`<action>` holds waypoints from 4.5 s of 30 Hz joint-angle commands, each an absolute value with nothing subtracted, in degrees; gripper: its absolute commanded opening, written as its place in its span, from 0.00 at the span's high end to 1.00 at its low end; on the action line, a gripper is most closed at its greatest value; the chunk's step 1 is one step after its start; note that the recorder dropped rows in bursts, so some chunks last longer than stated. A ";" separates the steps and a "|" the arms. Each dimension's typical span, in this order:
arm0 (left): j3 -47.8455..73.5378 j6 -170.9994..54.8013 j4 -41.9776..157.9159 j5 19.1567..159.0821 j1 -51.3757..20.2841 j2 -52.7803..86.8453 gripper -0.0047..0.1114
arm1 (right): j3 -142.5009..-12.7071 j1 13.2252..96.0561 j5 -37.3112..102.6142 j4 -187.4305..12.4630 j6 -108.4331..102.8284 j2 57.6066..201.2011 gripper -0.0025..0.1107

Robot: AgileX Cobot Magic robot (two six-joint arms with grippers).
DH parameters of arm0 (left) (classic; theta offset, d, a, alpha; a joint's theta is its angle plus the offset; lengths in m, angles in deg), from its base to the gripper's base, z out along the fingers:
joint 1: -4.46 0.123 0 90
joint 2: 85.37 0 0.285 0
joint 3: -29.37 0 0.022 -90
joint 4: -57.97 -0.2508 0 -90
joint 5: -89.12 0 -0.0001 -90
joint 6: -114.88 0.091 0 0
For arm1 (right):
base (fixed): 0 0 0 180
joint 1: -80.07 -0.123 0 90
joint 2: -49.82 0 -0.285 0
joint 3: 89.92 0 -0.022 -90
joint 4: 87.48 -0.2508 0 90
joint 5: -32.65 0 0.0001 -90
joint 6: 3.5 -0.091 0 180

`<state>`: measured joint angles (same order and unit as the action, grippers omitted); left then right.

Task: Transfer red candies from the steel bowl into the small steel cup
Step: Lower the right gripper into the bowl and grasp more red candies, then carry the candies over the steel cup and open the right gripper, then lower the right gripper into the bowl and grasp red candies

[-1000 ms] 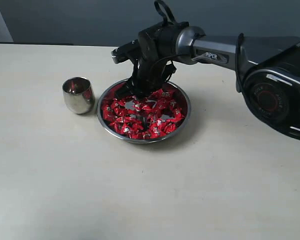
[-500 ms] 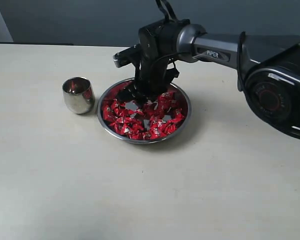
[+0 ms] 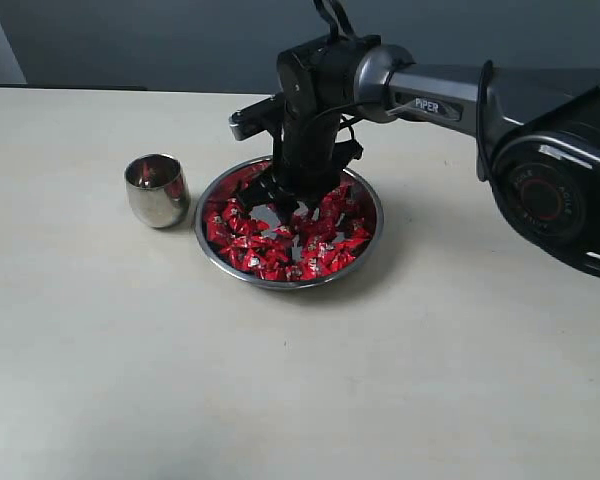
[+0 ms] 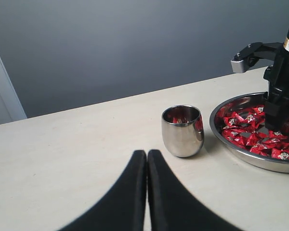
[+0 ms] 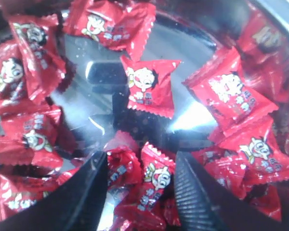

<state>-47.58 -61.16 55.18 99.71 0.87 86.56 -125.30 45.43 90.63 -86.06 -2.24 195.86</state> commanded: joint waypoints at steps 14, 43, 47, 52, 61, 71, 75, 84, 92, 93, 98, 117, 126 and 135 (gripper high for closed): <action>-47.85 -61.27 55.51 99.53 0.90 86.85 0.94 | -124.96 45.76 96.61 -82.72 -3.50 195.34 0.62; -47.85 -61.27 55.51 99.40 0.90 86.85 0.94 | -124.96 45.62 92.83 -91.10 -0.60 196.19 0.62; -47.85 -61.27 55.51 99.40 0.90 86.85 0.94 | -124.96 45.62 92.24 -91.10 -0.60 196.08 0.64; -47.85 -61.27 55.51 99.40 0.90 86.85 0.94 | -124.96 45.62 92.13 -90.99 -0.72 196.05 0.90; -47.85 -61.27 55.51 99.40 0.90 86.85 0.94 | -124.96 45.62 88.88 -92.44 -0.72 193.63 0.98; -47.85 -61.27 55.51 99.40 0.90 86.85 0.94 | -124.96 43.37 68.51 -107.10 7.65 189.16 0.98; -47.85 -61.27 55.51 99.42 0.90 86.85 0.94 | -124.96 41.61 63.59 -110.40 12.11 190.41 0.98; -47.85 -61.27 55.51 99.42 0.90 86.85 0.94 | -124.96 40.06 60.25 -116.68 18.00 192.14 0.98; -47.85 -61.27 55.51 99.42 0.90 86.85 0.94 | -124.96 40.06 60.77 -120.42 22.57 192.14 0.75; -47.85 -61.27 55.51 99.42 0.90 86.85 0.94 | -124.96 40.06 60.65 -120.43 22.57 192.14 0.72; -47.85 -61.27 55.51 99.42 0.90 86.85 0.94 | -124.96 40.06 60.54 -120.43 22.57 192.14 0.69; -47.85 -61.27 55.51 99.42 0.90 86.85 0.94 | -124.96 42.38 96.89 -93.71 9.72 191.74 0.69; -47.85 -61.27 55.51 99.42 0.90 86.85 0.94 | -124.96 42.38 100.27 -93.85 9.72 192.17 0.69; -47.85 -61.27 55.51 99.42 0.90 86.85 0.94 | -124.96 42.38 101.00 -95.49 9.72 192.14 0.69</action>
<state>-47.58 -61.16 55.18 99.71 0.87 86.56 -125.09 42.22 100.43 -95.08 9.59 192.33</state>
